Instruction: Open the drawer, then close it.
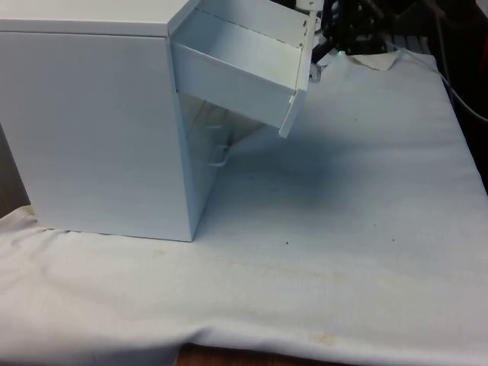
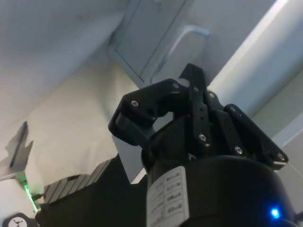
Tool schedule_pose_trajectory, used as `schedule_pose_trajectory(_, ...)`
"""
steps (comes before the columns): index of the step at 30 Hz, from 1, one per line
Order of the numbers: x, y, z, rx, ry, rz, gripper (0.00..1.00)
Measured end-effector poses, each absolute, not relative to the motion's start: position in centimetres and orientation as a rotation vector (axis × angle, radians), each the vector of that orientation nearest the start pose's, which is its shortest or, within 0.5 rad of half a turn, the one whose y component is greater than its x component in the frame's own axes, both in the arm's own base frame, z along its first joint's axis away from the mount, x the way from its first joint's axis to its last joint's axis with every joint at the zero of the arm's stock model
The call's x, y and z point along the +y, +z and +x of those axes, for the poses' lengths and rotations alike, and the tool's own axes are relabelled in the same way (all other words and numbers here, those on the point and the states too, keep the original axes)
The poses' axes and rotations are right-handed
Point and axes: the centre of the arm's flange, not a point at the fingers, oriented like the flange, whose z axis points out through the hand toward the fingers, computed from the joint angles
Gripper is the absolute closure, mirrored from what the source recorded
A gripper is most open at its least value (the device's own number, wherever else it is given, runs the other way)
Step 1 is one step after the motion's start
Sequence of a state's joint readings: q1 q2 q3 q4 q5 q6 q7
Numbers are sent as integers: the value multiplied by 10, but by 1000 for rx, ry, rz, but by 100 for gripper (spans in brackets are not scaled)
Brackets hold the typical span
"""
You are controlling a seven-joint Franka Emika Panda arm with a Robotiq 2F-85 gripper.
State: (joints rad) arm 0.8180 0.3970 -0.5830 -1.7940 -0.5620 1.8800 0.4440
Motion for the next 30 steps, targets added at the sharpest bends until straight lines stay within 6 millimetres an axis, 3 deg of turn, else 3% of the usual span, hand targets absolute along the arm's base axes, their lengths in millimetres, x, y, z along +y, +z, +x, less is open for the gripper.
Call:
schedule_pose_trajectory(15,116,379,599,74,-4,2324,100)
schedule_pose_trajectory(30,84,394,600,66,-30,2329,100)
